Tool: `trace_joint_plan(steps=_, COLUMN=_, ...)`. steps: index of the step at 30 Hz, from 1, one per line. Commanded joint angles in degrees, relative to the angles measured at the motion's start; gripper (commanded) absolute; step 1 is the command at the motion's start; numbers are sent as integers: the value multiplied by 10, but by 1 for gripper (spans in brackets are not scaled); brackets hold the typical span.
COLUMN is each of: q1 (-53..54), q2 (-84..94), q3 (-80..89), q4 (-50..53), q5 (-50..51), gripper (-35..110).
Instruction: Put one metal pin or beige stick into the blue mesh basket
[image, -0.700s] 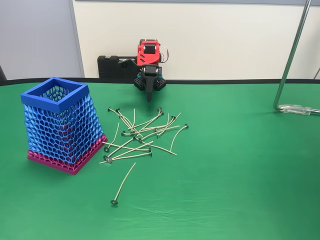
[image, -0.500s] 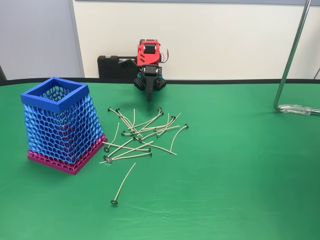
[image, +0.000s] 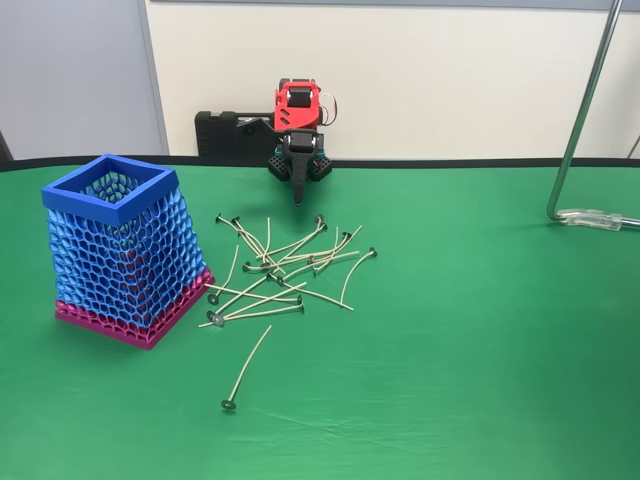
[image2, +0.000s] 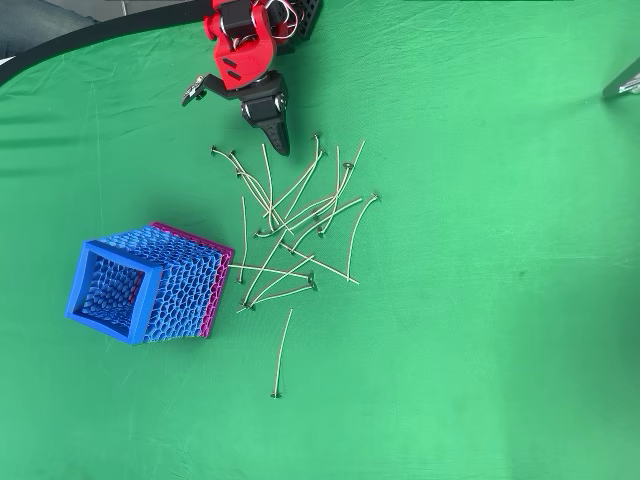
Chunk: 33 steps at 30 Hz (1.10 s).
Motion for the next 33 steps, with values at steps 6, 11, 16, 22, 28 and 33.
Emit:
trace_joint_plan(steps=6, q1=-3, q2=4, q3=3, q4=2, q5=-3, gripper=1)
trace_joint_plan(steps=11, q1=-3, q2=4, q3=3, q4=2, q5=-2, gripper=1)
trace_joint_plan(steps=16, q1=-3, q2=4, q3=3, q4=2, q5=-3, gripper=1)
trace_joint_plan(steps=22, q1=-4, q2=4, q3=2, q4=1, q5=-6, gripper=1)
trace_joint_plan(steps=28, q1=-5, q2=4, q3=2, q4=1, q5=-5, gripper=1)
trace_joint_plan(steps=33, q1=-5, q2=4, q3=2, q4=-1, q5=-5, gripper=1)
